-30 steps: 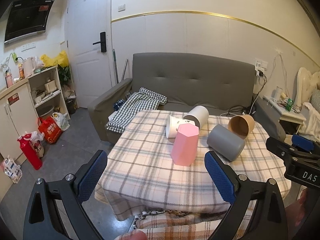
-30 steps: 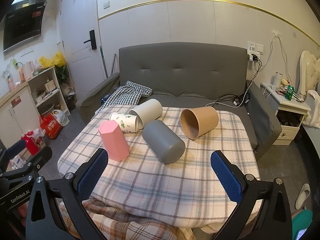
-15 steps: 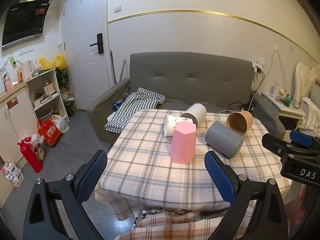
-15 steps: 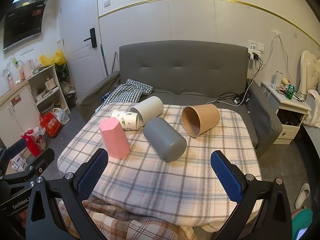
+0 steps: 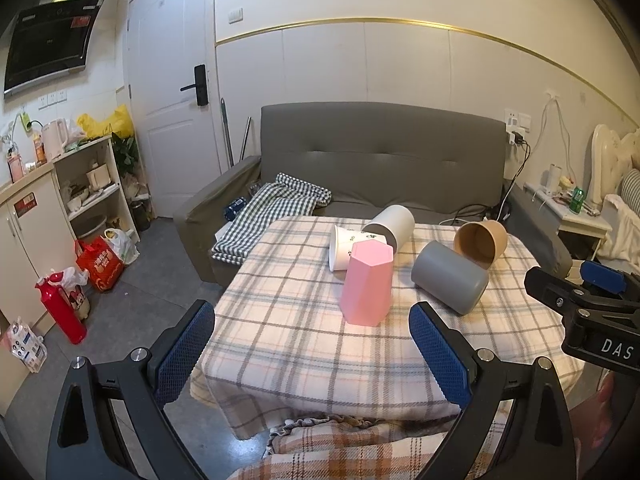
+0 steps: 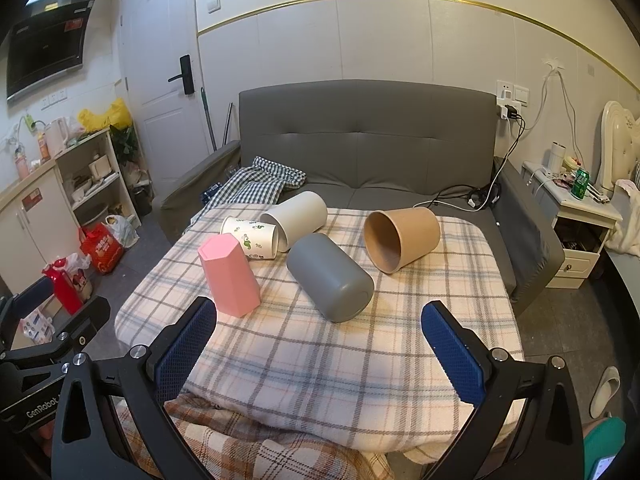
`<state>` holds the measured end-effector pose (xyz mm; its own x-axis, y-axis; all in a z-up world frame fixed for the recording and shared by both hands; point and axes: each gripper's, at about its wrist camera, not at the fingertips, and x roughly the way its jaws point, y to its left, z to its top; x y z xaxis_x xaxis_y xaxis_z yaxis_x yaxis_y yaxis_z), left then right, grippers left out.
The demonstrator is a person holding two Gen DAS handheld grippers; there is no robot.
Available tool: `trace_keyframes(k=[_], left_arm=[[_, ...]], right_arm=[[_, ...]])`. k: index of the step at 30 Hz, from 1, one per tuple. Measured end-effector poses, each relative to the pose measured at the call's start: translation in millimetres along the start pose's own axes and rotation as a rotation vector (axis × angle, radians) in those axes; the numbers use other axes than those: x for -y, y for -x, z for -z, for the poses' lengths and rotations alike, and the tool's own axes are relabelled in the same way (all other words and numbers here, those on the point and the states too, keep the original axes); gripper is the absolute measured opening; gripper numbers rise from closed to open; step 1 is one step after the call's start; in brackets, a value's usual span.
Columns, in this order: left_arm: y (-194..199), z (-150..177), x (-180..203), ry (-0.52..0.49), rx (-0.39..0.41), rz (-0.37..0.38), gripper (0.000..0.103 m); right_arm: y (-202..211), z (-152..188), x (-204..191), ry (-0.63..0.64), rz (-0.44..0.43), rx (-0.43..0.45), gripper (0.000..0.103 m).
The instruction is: Flip cup upside down
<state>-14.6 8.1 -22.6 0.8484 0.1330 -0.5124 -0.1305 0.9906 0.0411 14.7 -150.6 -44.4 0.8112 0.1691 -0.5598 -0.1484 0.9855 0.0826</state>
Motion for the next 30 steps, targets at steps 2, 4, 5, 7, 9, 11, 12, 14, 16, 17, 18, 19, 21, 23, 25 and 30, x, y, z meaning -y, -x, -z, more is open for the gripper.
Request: trace_keyframes(k=[2,4,5,7,9,11,12,14,16,17,18,19,21,23,25,30], left_arm=[[0.0,0.0,0.0,-0.001,0.000,-0.001,0.101],[0.0,-0.1,0.1,-0.001,0.000,0.000,0.101],[0.0,0.0,0.0,-0.001,0.000,0.000,0.101],[-0.1,-0.1,0.1,-0.001,0.000,-0.002,0.101],[0.1,-0.1,0.0,0.000,0.000,0.000,0.101],[0.0,-0.1,0.1,0.000,0.000,0.000,0.101],[-0.1,-0.2,0.2,-0.001,0.000,0.000,0.101],[-0.4,0.6,0.2,-0.002,-0.002,0.000,0.101],[-0.4,0.7,0.2,-0.001,-0.001,0.000,0.101],[-0.5,0.7,0.2,-0.001,-0.001,-0.001,0.101],[-0.6,0.7,0.3,-0.002,-0.002,-0.001,0.101],[-0.5,0.6,0.3,-0.002,-0.003,-0.001,0.101],[-1.3,2.1,0.1,0.001,-0.006,0.000,0.101],[-1.7,4.8,1.0,0.003,-0.006,0.003,0.101],[-2.0,6.9,1.6,0.002,-0.006,0.002,0.101],[-2.0,6.8,1.1,0.002,-0.011,0.016,0.101]], right_arm=[[-0.2,0.0,0.0,0.000,0.000,-0.001,0.103],[-0.2,0.2,0.0,-0.001,0.000,-0.002,0.103],[-0.1,0.1,-0.1,0.000,0.001,-0.001,0.103],[0.0,0.0,0.0,-0.001,0.000,0.000,0.103],[-0.8,0.6,0.3,-0.002,0.000,0.000,0.103],[-0.7,0.7,0.4,-0.002,0.001,0.000,0.103],[-0.9,0.5,0.4,-0.001,0.000,-0.001,0.103],[-1.3,1.2,0.0,-0.001,0.000,-0.002,0.103],[-1.6,1.3,-0.2,0.000,-0.001,-0.003,0.103],[-1.8,2.3,-0.3,0.000,0.001,-0.003,0.103],[-1.9,2.4,-0.4,0.000,0.000,-0.003,0.103],[-2.1,2.0,-0.4,-0.001,-0.002,-0.005,0.103],[-2.9,4.5,-0.8,-0.002,-0.002,-0.008,0.103],[-3.1,5.2,-0.8,-0.001,-0.004,-0.008,0.103],[-3.4,6.0,-1.2,0.000,-0.003,-0.008,0.103],[-4.3,9.3,-3.0,0.002,-0.004,-0.011,0.103]])
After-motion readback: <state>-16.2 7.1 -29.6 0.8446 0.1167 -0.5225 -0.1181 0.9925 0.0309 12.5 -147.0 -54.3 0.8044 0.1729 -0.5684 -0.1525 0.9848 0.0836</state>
